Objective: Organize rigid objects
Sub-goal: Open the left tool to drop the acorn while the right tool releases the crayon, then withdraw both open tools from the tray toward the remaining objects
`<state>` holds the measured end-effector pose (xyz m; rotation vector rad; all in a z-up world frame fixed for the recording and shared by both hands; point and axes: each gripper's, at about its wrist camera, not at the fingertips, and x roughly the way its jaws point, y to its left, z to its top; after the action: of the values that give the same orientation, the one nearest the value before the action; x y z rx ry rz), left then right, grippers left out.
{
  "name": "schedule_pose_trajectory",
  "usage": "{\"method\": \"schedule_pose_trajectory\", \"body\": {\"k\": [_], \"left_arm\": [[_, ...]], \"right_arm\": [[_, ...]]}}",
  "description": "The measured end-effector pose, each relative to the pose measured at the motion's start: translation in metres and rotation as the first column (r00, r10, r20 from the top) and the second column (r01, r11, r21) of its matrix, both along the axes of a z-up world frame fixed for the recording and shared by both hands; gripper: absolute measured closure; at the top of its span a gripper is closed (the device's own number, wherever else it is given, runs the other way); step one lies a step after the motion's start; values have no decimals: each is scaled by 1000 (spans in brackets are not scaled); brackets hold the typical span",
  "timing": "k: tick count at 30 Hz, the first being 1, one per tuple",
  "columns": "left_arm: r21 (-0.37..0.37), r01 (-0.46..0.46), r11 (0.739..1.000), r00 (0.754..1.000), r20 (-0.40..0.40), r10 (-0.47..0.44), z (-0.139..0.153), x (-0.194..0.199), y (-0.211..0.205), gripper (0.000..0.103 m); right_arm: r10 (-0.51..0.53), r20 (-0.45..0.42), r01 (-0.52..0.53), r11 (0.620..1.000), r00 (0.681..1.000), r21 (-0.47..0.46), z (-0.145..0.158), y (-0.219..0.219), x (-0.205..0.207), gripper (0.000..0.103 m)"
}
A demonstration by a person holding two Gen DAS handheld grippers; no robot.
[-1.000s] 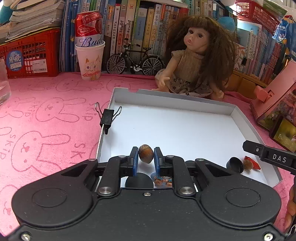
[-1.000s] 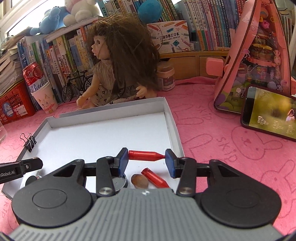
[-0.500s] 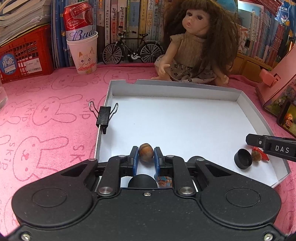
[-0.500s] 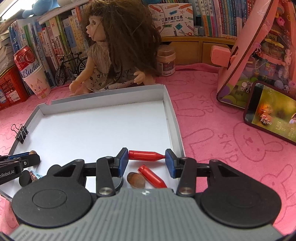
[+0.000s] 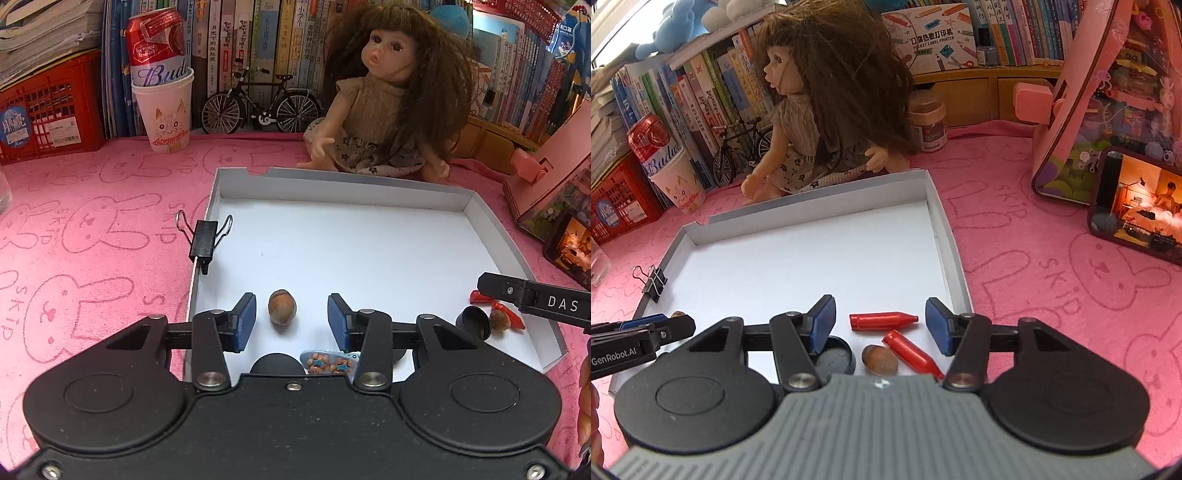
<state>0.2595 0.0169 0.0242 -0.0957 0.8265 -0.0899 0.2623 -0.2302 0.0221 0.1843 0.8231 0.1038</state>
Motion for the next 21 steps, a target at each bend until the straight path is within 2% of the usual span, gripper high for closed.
{"method": "schedule_pose_trajectory", "body": {"k": [5, 13, 15, 21], "left_arm": [[-7, 11, 1000, 999, 49, -10, 10, -13, 1, 48], [14, 64, 998, 987, 144, -66, 25, -53, -2, 24], [14, 78, 997, 983, 165, -79, 27, -65, -3, 23], [6, 84, 996, 978, 192, -83, 30, -98, -2, 21]], "right_arm": [[15, 51, -17, 999, 999, 31, 10, -5, -15, 23], [89, 139, -89, 996, 986, -6, 20, 0, -55, 11], [108, 154, -109, 994, 982, 1, 21, 0, -66, 4], [142, 192, -150, 988, 971, 27, 21, 0, -96, 0]]}}
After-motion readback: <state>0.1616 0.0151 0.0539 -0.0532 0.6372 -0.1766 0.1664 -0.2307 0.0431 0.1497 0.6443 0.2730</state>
